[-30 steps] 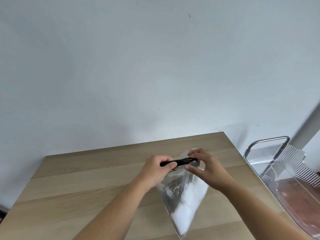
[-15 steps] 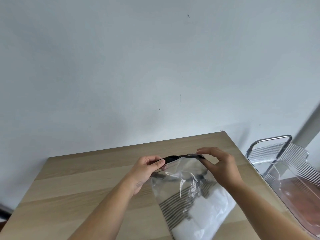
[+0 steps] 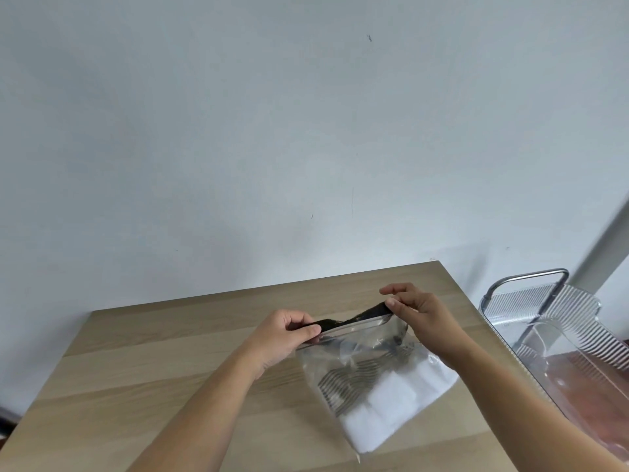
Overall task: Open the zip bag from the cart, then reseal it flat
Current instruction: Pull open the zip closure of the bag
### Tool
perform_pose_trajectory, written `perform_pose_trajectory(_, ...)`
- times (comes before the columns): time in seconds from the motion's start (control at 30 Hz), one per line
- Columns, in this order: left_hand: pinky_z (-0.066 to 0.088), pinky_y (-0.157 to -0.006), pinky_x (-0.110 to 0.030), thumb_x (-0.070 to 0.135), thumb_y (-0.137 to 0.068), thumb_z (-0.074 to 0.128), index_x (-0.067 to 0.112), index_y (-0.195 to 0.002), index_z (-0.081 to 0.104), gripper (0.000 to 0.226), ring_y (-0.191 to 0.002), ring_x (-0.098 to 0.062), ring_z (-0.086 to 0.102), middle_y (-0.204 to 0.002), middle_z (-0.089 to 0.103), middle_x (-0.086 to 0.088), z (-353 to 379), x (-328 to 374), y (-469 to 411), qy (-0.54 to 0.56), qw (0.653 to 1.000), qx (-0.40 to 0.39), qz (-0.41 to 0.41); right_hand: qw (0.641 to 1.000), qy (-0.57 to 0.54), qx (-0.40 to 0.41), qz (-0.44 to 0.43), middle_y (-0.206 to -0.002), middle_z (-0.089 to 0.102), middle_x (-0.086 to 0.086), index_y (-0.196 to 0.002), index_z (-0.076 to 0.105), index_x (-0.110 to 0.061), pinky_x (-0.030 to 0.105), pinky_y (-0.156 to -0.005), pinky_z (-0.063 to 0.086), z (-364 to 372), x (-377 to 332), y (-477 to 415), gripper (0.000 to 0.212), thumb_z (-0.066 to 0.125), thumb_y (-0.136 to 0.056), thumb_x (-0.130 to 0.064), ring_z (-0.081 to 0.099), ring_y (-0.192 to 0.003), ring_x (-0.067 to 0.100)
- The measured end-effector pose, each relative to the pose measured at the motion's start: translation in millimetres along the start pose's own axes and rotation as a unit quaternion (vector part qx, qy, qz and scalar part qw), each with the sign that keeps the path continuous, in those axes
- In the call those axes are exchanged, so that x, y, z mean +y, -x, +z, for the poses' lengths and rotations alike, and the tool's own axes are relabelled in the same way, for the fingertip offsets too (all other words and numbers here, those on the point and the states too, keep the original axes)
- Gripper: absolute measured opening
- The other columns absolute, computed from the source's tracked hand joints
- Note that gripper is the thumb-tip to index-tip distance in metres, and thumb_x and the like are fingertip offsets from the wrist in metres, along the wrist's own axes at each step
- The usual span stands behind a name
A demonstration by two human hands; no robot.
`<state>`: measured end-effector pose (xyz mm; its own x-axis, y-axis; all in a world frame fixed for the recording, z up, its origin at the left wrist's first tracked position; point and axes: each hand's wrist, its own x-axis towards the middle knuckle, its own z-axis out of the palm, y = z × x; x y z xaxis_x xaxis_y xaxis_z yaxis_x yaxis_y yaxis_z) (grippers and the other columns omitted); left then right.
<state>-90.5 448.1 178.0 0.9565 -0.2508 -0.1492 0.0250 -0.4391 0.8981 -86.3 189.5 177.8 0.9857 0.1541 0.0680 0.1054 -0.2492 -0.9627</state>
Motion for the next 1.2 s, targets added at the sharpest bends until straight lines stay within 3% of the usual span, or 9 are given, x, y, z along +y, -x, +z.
perform_pose_trajectory(0.13, 0.044, -0.060, -0.014, 0.044, -0.074, 0.069, 0.033, -0.075, 0.071, 0.011, -0.062, 0.002, 0.058, -0.068, 0.068, 0.015, 15, 19, -5, -0.045, 0.999, 0.008, 0.027, 0.999, 0.032, 0.002, -0.012, -0.111, 0.059, -0.006, -0.074, 0.075, -0.012, 0.010, -0.074, 0.042, 9, -1, -1, 0.024, 0.059, -0.090, -0.018, 0.060, -0.094, 0.010)
perform_pose_trajectory(0.23, 0.042, -0.056, -0.018, 0.036, -0.079, 0.068, 0.033, -0.067, 0.068, 0.012, -0.055, 0.000, 0.053, -0.061, 0.066, 0.015, 31, 30, -8, -0.058, 0.996, 0.035, 0.055, 0.998, 0.060, 0.005, -0.031, -0.111, 0.058, -0.008, -0.079, 0.074, -0.012, 0.006, -0.065, 0.041, 15, 0, 0, 0.020, 0.059, -0.090, -0.021, 0.061, -0.091, 0.019)
perform_pose_trajectory(0.33, 0.044, -0.064, -0.026, 0.025, -0.082, 0.068, 0.033, -0.065, 0.068, 0.020, -0.059, -0.004, 0.056, -0.064, 0.070, 0.014, 33, 32, -8, -0.010, 0.998, 0.037, 0.050, 0.996, 0.076, -0.026, -0.042, -0.115, 0.058, -0.015, -0.082, 0.070, -0.030, 0.002, -0.076, 0.036, 13, -1, 6, 0.005, 0.067, -0.084, -0.026, 0.056, -0.103, 0.001)
perform_pose_trajectory(0.43, 0.042, -0.058, -0.023, 0.021, -0.083, 0.068, 0.032, -0.064, 0.069, 0.022, -0.058, -0.002, 0.055, -0.062, 0.069, 0.014, 27, 31, -4, 0.047, 0.998, 0.020, 0.045, 0.991, 0.123, 0.007, -0.061, -0.113, 0.060, -0.018, -0.084, 0.066, -0.035, 0.010, -0.089, 0.034, 7, 7, 10, 0.025, 0.071, -0.080, -0.011, 0.054, -0.111, 0.003)
perform_pose_trajectory(0.5, 0.045, -0.053, -0.021, 0.020, -0.083, 0.067, 0.031, -0.065, 0.070, 0.022, -0.061, -0.001, 0.057, -0.063, 0.070, 0.013, 24, 31, -2, 0.080, 0.996, 0.007, 0.040, 0.986, 0.132, 0.062, -0.079, -0.107, 0.063, -0.017, -0.085, 0.069, -0.032, 0.014, -0.090, 0.038, 5, 9, 11, 0.035, 0.066, -0.078, 0.002, 0.056, -0.108, 0.005)
perform_pose_trajectory(0.6, 0.048, -0.049, -0.017, 0.017, -0.084, 0.067, 0.027, -0.066, 0.071, 0.021, -0.061, 0.000, 0.059, -0.063, 0.070, 0.011, 20, 30, 0, 0.121, 0.992, -0.012, 0.038, 0.982, 0.132, 0.097, -0.094, -0.102, 0.065, -0.017, -0.090, 0.067, -0.037, 0.008, -0.088, 0.039, 3, 8, 11, 0.046, 0.064, -0.075, 0.006, 0.057, -0.104, -0.002)
perform_pose_trajectory(0.83, 0.047, -0.059, -0.015, 0.015, -0.084, 0.066, 0.022, -0.063, 0.070, 0.022, -0.062, -0.004, 0.059, -0.063, 0.070, 0.008, 9, 22, 1, 0.135, 0.990, -0.015, 0.030, 0.981, 0.087, 0.129, -0.119, -0.092, 0.070, -0.011, -0.081, 0.072, -0.033, 0.007, -0.081, 0.044, -1, 5, 9, 0.035, 0.072, -0.074, 0.002, 0.062, -0.092, -0.003)
perform_pose_trajectory(1.07, 0.042, -0.059, -0.013, 0.016, -0.085, 0.066, 0.024, -0.062, 0.068, 0.025, -0.060, 0.000, 0.056, -0.060, 0.068, 0.011, 8, 17, -1, 0.082, 0.996, -0.009, 0.031, 0.992, 0.084, 0.052, -0.084, -0.090, 0.063, -0.010, -0.069, 0.072, -0.033, 0.007, -0.075, 0.040, -6, 0, 2, 0.027, 0.069, -0.082, -0.010, 0.058, -0.085, -0.002)
perform_pose_trajectory(1.2, 0.040, -0.069, -0.024, 0.018, -0.085, 0.065, 0.026, -0.060, 0.066, 0.027, -0.064, -0.006, 0.053, -0.060, 0.065, 0.013, 6, 12, -5, 0.020, 0.999, -0.002, 0.036, 0.995, 0.084, -0.016, -0.058, -0.089, 0.058, -0.007, -0.064, 0.067, -0.021, 0.028, -0.090, 0.039, -9, -3, -1, 0.028, 0.058, -0.090, -0.019, 0.058, -0.090, 0.012)
